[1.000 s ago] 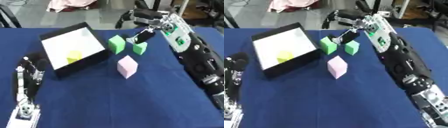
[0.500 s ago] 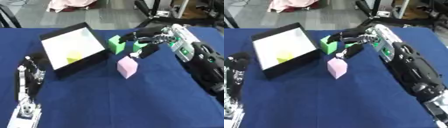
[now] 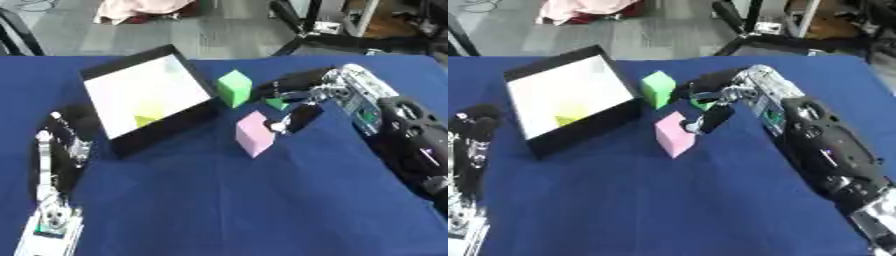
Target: Pick up objects on the table and place them in the box.
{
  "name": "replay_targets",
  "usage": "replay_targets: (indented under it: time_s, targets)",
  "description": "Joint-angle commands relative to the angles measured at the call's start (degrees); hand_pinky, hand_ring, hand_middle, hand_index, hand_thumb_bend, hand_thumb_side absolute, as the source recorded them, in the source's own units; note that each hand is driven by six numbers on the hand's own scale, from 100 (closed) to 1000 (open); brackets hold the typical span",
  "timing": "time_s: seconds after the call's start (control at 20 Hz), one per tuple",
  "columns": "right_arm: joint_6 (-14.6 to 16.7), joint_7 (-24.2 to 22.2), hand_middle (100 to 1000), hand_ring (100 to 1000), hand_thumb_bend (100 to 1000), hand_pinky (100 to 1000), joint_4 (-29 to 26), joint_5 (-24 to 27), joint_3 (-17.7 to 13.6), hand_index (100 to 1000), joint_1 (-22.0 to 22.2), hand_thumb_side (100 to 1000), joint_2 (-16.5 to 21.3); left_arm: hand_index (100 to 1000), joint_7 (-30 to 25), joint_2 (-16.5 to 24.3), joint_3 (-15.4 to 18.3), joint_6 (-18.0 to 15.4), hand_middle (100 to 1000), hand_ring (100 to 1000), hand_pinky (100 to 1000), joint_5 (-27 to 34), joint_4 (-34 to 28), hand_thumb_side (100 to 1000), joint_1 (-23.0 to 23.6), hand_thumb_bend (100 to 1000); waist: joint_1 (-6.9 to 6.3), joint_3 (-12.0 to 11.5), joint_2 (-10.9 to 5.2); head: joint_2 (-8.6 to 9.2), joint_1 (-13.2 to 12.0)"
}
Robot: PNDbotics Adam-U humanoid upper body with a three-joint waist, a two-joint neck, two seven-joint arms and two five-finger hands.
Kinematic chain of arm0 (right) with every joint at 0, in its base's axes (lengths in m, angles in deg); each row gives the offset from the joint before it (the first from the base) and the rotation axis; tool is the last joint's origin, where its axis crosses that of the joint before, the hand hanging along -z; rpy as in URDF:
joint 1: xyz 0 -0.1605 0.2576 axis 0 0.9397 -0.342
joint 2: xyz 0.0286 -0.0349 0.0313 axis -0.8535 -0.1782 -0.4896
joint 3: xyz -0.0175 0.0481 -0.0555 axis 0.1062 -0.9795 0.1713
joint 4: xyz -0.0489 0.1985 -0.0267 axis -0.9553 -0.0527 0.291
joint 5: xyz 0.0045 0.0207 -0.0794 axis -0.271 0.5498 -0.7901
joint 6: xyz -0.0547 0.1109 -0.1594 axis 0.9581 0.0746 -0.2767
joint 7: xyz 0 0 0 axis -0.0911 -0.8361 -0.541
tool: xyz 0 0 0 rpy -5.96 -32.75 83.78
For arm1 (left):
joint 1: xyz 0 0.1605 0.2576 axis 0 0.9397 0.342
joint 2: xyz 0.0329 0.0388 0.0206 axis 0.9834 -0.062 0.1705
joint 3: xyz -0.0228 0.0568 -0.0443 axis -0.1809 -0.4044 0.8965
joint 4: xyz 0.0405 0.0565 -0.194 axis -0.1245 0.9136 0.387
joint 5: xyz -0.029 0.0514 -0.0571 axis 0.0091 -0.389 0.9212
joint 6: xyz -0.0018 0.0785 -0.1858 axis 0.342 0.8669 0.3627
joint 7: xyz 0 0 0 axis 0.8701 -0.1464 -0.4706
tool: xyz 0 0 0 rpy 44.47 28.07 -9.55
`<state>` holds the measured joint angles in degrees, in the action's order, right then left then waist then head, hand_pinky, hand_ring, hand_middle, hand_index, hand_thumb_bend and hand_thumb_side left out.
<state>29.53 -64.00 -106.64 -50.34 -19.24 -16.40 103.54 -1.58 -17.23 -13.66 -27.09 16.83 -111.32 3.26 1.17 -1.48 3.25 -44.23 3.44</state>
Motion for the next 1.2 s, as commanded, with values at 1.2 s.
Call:
replay_targets:
  time_s: [1.2]
  targets:
    - [13.4,-3.6,994,986,100,973,1.1,-2.6,1.0,1000,0.8,922,0.4,692,-0.2,0.2,0.0,-0.2,604,711,752,-0.1,-1.1,775,-1.1,836,-0.53,-0.3,-0.04,0.11,0.3]
